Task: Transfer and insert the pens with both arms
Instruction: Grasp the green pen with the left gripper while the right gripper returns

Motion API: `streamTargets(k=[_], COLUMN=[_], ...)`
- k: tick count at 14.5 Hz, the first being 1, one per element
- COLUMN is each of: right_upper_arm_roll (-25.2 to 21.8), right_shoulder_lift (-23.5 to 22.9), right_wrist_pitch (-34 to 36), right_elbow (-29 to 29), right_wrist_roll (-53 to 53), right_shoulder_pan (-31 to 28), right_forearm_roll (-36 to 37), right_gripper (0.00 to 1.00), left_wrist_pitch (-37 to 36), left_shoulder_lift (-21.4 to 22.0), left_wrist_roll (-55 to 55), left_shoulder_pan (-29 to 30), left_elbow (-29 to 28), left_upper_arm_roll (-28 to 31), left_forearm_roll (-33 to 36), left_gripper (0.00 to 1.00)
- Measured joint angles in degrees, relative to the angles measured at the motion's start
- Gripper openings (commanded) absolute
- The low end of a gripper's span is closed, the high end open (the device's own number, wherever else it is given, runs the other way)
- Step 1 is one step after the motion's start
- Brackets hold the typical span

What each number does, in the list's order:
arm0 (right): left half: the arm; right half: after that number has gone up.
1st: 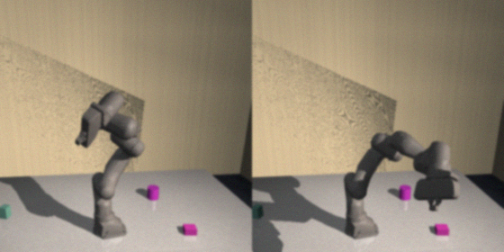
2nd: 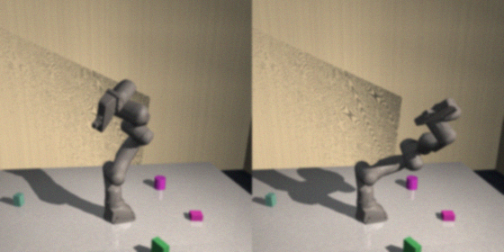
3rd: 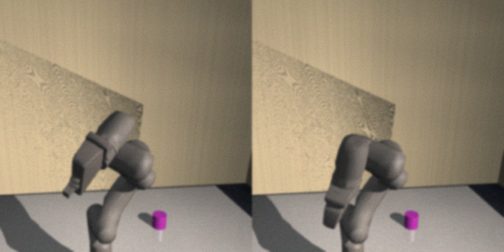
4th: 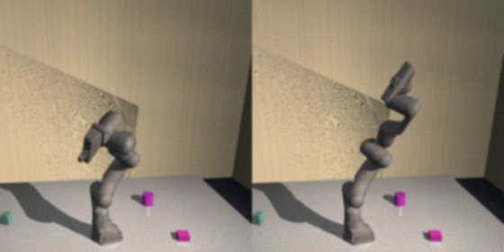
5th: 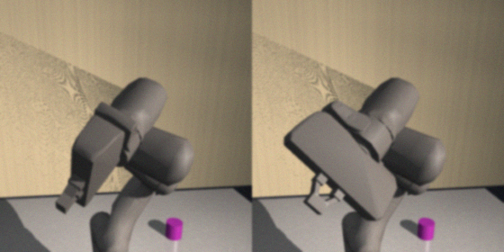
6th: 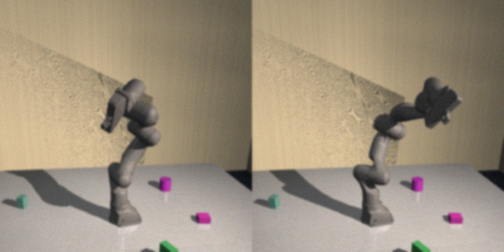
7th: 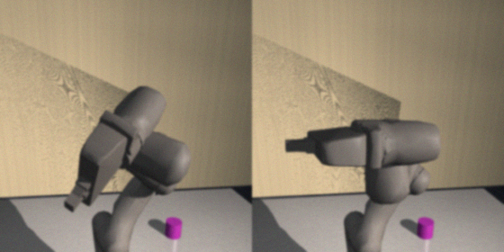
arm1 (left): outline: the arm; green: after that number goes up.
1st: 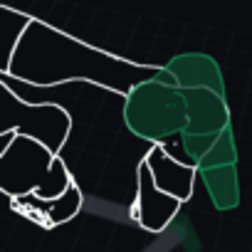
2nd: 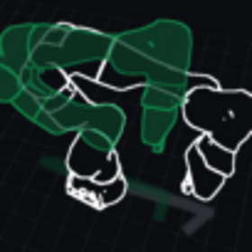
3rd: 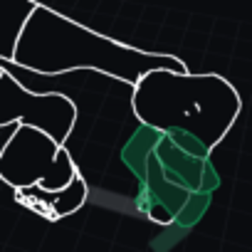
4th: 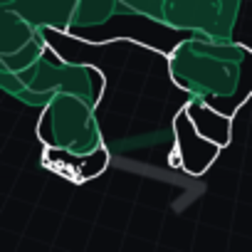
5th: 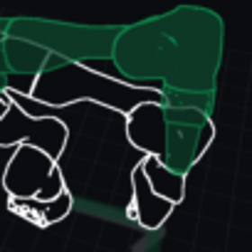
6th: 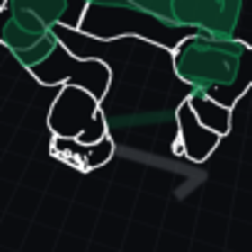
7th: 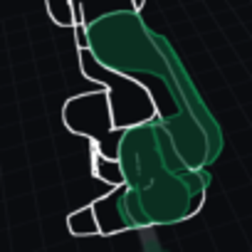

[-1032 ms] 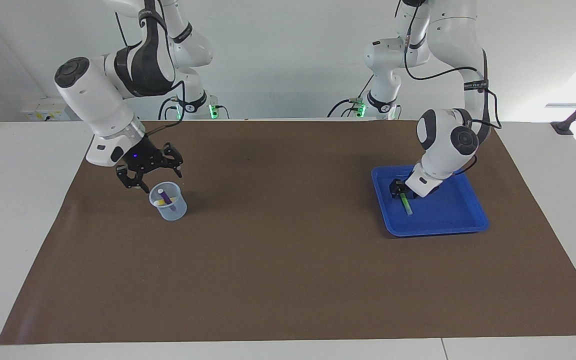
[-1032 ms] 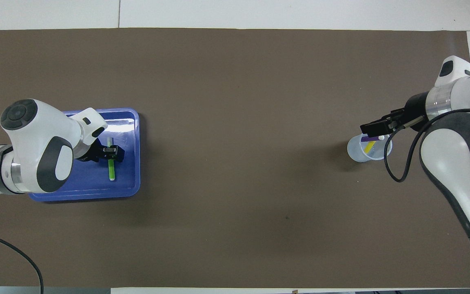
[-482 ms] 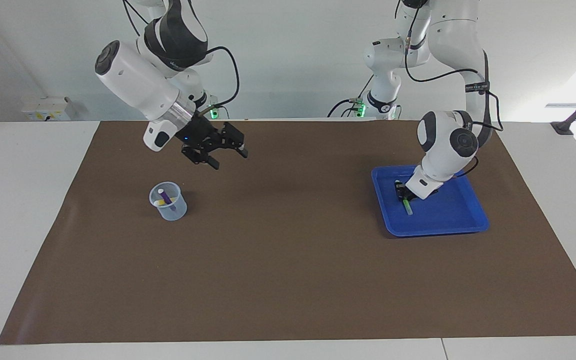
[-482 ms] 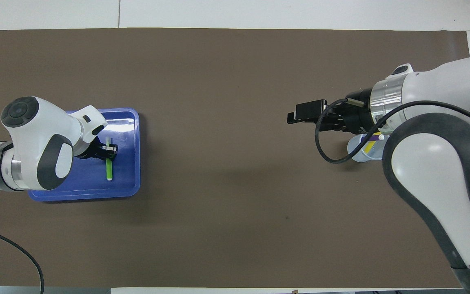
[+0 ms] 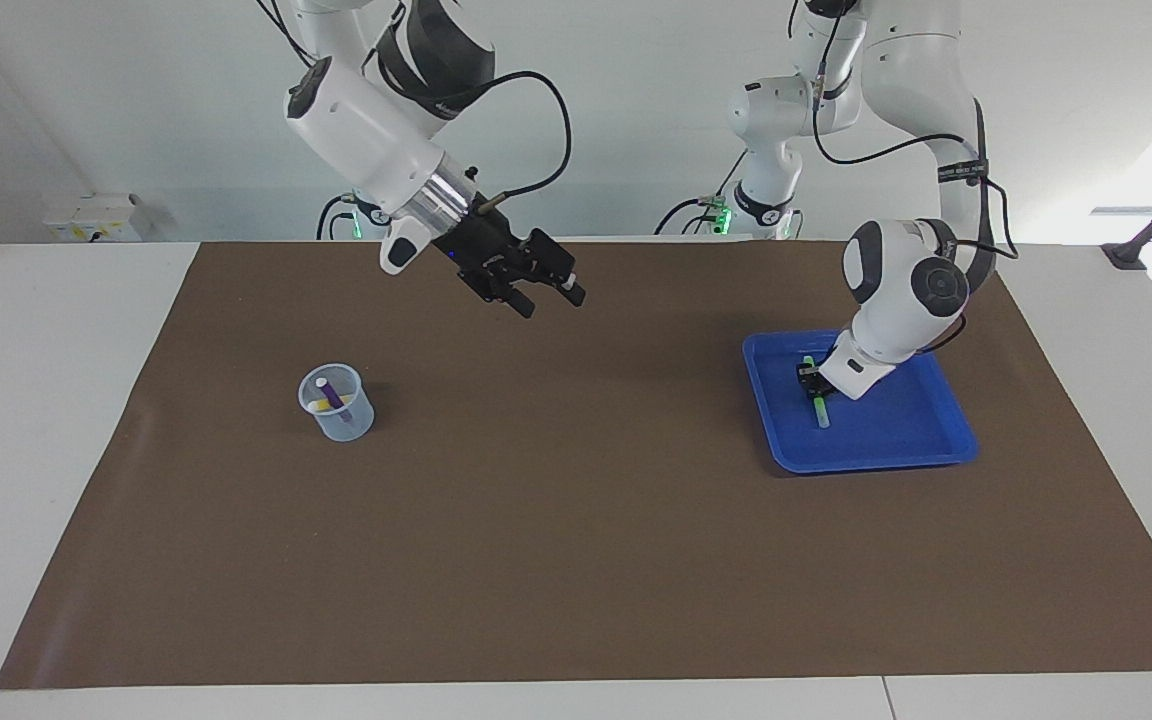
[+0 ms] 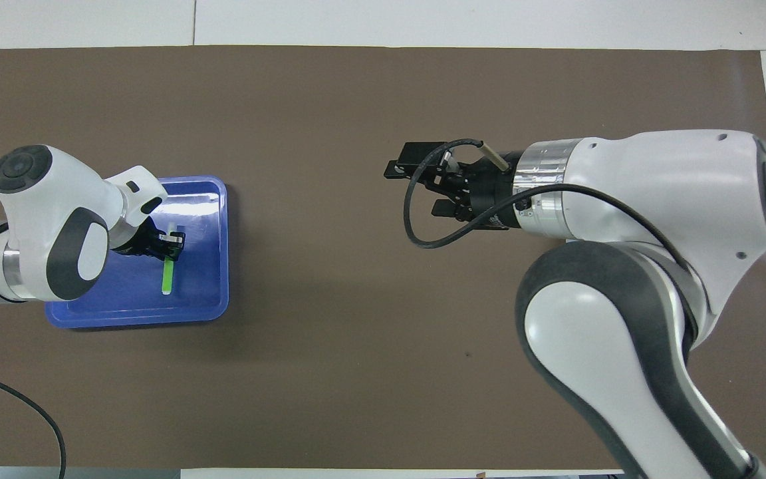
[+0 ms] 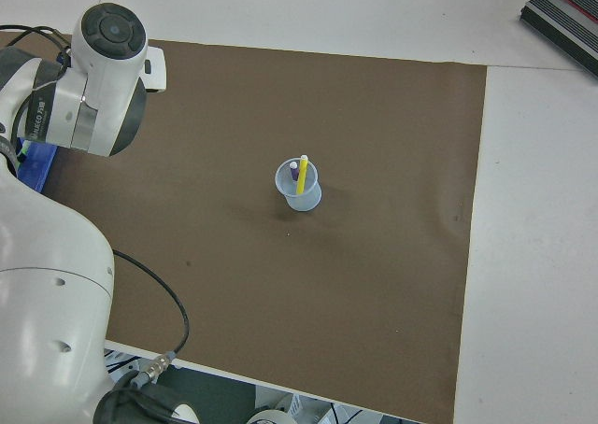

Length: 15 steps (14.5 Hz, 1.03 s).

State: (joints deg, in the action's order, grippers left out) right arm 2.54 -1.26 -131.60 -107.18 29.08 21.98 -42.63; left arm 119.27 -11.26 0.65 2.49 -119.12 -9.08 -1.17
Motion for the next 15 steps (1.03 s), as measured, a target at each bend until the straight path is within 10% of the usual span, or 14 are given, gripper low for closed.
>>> streamTargets(k=[8, 15], right_upper_arm_roll=[-0.17, -0.09], right_shoulder_lift=[0.0, 0.01], right_wrist_pitch=[-3.57, -9.41], right_elbow=[-1.91, -2.15], right_wrist_roll=[0.85, 1.74], right_shoulder_pan=[1.95, 5.35], right_forearm_roll=[-2.5, -2.57], right_gripper=[0.87, 0.87], left_wrist_pitch=[-21.99, -17.12], left_shoulder_lift=[0.57, 3.13], left_wrist_roll=[20.52, 60.11], left_shoulder_pan=[3.09, -3.81], left_elbow=[18.25, 20.52], left_upper_arm_roll=[-0.46, -4.13], left_forearm_roll=[-13.05, -27.66], left_gripper=[0.0, 0.0])
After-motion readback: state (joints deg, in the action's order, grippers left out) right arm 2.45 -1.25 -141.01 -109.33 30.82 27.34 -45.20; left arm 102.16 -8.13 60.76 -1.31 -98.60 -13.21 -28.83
